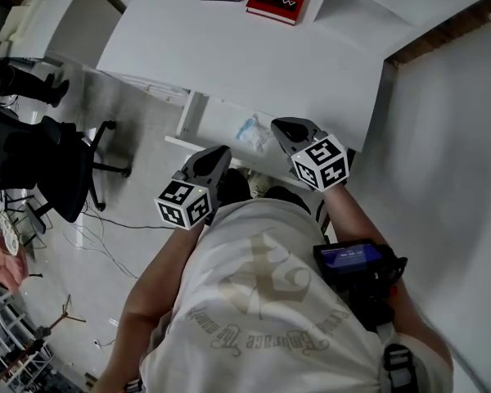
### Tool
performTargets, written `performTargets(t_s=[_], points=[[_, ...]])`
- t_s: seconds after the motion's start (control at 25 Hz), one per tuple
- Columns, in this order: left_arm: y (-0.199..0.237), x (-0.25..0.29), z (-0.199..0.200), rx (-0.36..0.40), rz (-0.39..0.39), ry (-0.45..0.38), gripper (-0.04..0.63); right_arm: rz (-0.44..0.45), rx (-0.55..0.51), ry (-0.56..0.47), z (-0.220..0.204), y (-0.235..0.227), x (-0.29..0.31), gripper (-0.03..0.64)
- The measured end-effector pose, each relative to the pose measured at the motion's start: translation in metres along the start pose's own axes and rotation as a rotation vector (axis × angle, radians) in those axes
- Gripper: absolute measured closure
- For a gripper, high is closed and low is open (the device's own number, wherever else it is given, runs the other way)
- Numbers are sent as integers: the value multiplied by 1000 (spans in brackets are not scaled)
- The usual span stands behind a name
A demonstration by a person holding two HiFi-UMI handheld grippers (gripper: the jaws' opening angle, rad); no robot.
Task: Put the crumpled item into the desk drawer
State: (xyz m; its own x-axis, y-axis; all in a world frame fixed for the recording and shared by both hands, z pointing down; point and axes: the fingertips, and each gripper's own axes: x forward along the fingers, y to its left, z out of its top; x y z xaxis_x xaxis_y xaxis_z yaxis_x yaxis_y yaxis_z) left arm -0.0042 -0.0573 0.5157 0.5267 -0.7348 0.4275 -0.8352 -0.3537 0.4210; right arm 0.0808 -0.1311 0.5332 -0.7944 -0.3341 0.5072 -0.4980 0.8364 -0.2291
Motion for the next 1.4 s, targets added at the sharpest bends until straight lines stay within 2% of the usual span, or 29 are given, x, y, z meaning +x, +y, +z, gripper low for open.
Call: performTargets(t_s=[0.68, 0.96, 1.08, 1.4], points=[[-29, 14, 28, 94, -45, -46, 565, -11, 35, -100, 6, 8, -51, 594], [-32, 12, 20, 101, -63, -33, 565, -24, 35, -108, -1, 13, -54, 594], [-23, 8, 23, 103, -47, -43, 565, -10, 11, -112, 6, 16, -44, 594], [-37, 19, 18, 88, -46, -44, 565, 2, -21, -110, 17, 8, -52, 594]])
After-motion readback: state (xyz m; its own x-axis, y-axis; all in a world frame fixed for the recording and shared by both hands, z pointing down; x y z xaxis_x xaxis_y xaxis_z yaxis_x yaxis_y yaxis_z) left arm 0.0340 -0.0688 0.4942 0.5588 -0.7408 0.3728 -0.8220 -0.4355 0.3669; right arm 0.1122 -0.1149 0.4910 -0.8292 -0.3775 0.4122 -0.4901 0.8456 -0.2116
